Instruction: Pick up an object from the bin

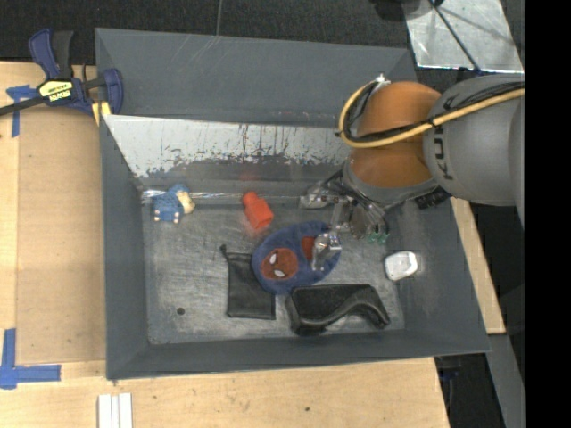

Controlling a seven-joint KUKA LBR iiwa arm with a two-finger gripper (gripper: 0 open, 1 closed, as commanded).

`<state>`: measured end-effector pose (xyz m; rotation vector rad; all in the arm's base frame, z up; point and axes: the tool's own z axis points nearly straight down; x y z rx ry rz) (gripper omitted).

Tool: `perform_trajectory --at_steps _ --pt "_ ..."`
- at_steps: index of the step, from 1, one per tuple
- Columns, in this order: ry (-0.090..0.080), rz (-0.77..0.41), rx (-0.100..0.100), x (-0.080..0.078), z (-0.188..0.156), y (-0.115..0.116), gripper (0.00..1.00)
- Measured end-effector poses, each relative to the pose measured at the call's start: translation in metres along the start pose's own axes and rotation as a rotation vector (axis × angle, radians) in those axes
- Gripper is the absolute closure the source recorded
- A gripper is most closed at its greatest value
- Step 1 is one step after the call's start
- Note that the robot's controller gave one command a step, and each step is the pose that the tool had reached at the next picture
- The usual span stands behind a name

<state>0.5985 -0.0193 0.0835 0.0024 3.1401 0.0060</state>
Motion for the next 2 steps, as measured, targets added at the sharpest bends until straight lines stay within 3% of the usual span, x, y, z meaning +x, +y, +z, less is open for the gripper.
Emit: perform_trajectory --at_steps 1,2 --pt "-0.016 -0.004 0.003 -0.004 -0.006 0.001 1.00" --pt "-0.012 0.001 0.004 -0.017 -0.127 0.002 1.00"
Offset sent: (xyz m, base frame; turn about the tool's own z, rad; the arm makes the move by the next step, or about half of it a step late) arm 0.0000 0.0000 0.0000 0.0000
